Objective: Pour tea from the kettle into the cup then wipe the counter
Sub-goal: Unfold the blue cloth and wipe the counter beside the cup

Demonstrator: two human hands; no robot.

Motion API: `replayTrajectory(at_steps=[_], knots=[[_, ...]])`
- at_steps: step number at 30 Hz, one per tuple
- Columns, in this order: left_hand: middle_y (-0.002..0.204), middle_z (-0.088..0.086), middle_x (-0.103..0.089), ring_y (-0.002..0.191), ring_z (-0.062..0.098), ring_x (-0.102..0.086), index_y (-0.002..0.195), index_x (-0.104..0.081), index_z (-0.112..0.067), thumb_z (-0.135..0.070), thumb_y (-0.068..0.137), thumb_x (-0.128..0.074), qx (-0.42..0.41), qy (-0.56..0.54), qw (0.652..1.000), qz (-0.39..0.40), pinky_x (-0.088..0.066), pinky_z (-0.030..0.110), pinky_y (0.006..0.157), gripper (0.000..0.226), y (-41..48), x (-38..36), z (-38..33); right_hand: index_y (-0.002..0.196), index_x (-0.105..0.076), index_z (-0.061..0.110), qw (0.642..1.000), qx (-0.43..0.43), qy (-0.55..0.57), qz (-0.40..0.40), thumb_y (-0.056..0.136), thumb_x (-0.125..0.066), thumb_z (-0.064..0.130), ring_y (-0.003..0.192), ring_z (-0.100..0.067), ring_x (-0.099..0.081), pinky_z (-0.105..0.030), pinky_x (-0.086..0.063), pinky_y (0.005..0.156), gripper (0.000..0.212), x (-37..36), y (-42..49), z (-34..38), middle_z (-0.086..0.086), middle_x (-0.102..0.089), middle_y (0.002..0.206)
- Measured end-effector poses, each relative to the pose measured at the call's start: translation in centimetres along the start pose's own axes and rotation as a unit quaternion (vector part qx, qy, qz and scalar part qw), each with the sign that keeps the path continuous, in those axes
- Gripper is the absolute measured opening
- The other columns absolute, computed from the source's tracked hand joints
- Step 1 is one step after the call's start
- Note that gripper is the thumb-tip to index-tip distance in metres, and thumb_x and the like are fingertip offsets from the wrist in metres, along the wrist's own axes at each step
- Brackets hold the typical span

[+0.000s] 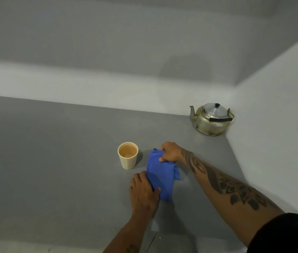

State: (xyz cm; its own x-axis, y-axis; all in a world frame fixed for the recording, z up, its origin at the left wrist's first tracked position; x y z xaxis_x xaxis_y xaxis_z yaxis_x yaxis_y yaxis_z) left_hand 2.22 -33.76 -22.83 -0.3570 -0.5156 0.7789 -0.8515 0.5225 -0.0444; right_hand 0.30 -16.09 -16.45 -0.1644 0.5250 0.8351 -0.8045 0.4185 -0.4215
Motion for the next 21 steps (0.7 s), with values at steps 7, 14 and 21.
replayTrajectory(at_steps=[7,14,21], knots=[[0.124,0.000,-0.051,0.111,0.020,-0.051,0.129,-0.044,-0.018,-0.057,0.064,-0.077,0.047,-0.126,0.987,0.087,-0.043,0.034,0.096,0.083,0.2,1.6,1.5,0.062,-0.053,0.019,0.996,0.080,-0.017,0.037,0.078,-0.073,0.019,0.061,-0.014,-0.049,-0.026,-0.041,0.054,0.026,4.0,-4.6,4.9,0.002,-0.051,0.064],[0.081,0.003,-0.069,0.058,-0.003,-0.065,0.083,-0.062,-0.015,-0.008,0.070,-0.083,0.058,-0.343,0.930,0.120,-0.048,0.010,0.053,0.026,0.2,6.8,2.7,0.068,-0.055,0.017,0.991,0.121,-0.001,0.058,0.078,-0.075,0.018,0.062,-0.017,-0.056,-0.031,-0.053,0.053,0.022,6.9,-8.3,12.2,-0.004,-0.057,0.070],[0.085,0.015,-0.066,0.078,0.026,-0.064,0.092,-0.055,-0.002,-0.014,0.064,-0.086,0.142,-0.461,0.870,0.104,-0.055,0.047,0.084,0.044,-0.3,13.7,10.4,0.073,-0.059,0.016,0.982,0.171,0.047,0.065,0.079,-0.074,0.015,0.070,-0.019,-0.057,-0.028,-0.049,0.054,0.016,5.8,-8.0,22.2,-0.003,-0.057,0.071]])
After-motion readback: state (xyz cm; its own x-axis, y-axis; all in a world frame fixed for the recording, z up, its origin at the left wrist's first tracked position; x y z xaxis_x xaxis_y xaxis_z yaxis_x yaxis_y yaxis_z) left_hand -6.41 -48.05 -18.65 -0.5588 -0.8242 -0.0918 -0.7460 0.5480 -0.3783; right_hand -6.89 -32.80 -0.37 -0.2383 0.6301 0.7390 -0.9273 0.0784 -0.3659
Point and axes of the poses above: each hand's wrist, its own y-axis towards the middle knuckle, its own x-axis out of the back of the hand, z = x × y, the point moved 7 cm from there along y, towards the middle knuckle
